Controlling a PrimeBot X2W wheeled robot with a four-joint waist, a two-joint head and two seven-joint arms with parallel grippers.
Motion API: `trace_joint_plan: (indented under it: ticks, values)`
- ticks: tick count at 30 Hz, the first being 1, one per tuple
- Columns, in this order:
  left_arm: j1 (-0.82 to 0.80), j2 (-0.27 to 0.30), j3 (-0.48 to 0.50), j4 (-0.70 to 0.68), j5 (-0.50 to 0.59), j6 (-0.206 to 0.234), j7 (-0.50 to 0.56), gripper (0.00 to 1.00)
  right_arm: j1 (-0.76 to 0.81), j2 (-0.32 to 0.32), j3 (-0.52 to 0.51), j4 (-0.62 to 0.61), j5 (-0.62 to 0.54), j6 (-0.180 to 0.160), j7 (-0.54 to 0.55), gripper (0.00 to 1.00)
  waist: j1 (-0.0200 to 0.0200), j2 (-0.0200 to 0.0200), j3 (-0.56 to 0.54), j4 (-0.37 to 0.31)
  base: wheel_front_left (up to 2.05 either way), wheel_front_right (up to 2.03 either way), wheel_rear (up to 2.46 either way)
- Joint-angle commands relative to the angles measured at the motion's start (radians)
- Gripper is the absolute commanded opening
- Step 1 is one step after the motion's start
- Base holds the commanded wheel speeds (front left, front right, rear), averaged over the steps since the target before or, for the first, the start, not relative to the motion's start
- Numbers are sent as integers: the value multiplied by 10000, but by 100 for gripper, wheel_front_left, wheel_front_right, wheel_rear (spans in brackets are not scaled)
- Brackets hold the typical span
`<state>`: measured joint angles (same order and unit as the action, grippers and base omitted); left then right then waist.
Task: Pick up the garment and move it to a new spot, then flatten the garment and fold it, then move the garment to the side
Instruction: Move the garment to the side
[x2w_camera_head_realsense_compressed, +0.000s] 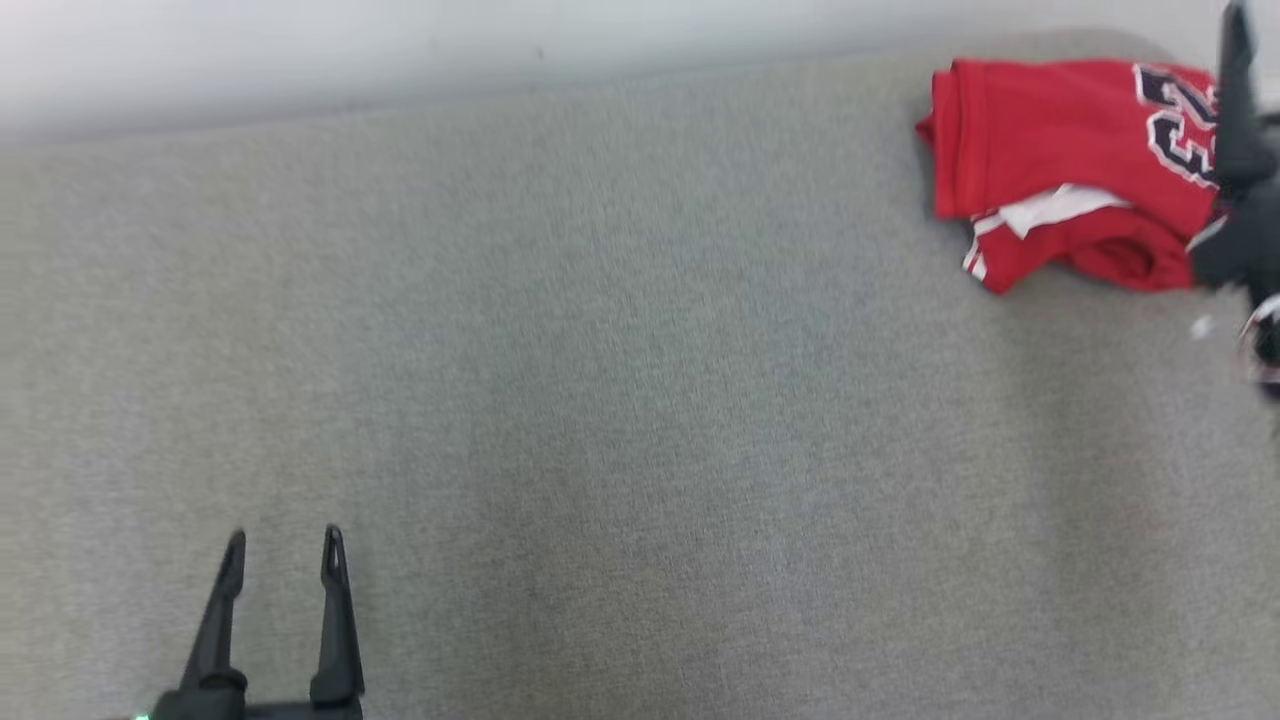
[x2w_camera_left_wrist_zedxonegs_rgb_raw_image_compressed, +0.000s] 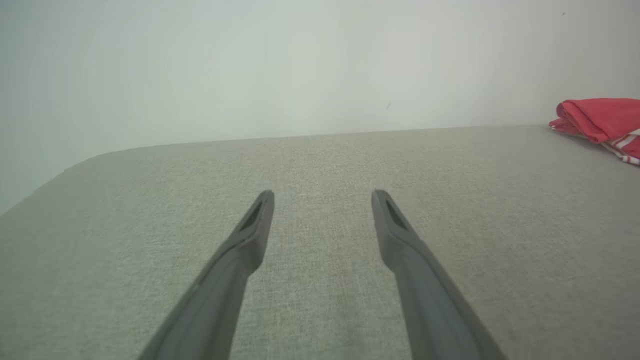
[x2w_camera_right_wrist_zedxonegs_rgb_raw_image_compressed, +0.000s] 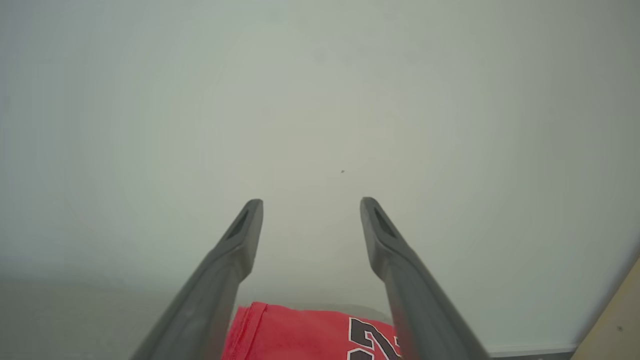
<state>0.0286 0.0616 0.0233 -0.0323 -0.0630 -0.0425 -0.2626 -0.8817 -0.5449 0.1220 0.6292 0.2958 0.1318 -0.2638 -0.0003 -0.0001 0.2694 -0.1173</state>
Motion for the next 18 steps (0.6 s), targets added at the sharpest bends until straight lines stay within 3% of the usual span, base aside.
trace_joint_plan:
  ticks: [1, 11, 18]
  values:
    - [268, -47, 26, 159, -96, 45, -28, 100, 608, 253, -256, -331, -165, -30, 3, 100, 3, 1, -970, 297, 0, 0, 0]
    - [817, -105, -12, 703, -214, 9, -28, 100, 4229, 2024, -1035, -2382, -795, -30, 2, 100, 3, 1, -1828, 767, 0, 0, 0]
    - [1004, -117, -3, 952, -278, 86, -28, 100, 6036, 3370, -1614, -3118, -906, -30, 2, 100, 3, 1, -2190, 798, 0, 0, 0]
